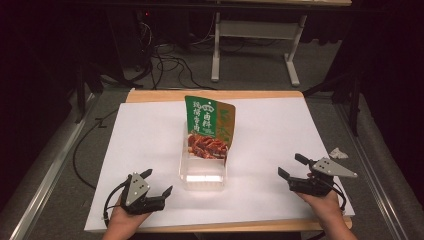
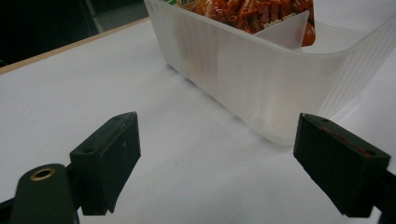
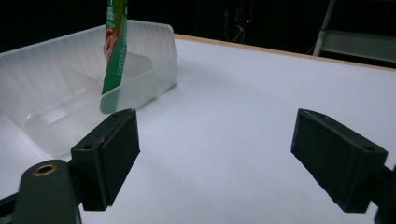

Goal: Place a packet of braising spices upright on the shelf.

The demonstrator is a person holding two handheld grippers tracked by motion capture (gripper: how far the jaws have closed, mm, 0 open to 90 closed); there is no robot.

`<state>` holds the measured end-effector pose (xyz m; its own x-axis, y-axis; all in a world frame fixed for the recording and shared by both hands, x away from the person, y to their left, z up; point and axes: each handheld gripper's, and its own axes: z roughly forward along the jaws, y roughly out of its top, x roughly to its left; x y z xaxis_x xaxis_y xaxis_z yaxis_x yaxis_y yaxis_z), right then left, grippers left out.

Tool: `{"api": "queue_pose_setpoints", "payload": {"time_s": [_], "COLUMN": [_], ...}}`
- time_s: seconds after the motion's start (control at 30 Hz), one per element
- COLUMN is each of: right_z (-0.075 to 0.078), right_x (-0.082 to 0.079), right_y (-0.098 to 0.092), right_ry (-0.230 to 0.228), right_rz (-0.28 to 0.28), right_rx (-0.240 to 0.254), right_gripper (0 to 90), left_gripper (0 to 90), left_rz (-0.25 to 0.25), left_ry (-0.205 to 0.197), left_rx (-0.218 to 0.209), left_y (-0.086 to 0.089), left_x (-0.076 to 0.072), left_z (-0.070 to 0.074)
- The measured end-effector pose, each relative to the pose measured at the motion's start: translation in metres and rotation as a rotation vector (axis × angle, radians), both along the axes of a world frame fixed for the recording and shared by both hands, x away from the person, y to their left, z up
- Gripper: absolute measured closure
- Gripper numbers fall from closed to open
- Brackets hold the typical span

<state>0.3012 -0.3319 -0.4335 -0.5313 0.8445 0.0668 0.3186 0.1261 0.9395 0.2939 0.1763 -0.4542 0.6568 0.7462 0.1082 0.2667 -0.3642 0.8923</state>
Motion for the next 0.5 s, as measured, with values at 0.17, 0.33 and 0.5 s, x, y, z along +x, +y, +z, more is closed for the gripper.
{"api": "queue_pose_setpoints", "payload": {"time_s": [0.17,0.33,0.5], "right_z": [-0.0024,-0.0019,-0.0040], "right_x": [-0.0007,-0.0017,-0.0012], "right_y": [-0.0010,-0.0024,-0.0014], "right_ry": [-0.009,-0.022,-0.013], "right_rz": [0.007,-0.005,-0.003], "right_rx": [-0.004,0.000,-0.004], "right_gripper": [15.8,15.9,15.9], "left_gripper": [15.3,15.2,15.3], "left_rz": [-0.002,0.000,0.000], "left_ry": [0.008,0.000,-0.002], "left_rx": [0.004,0.002,0.000], "left_y": [-0.0004,0.0000,0.0008], "left_x": [0.0008,0.0000,-0.0003], "left_z": [-0.0015,-0.0003,0.0005]}}
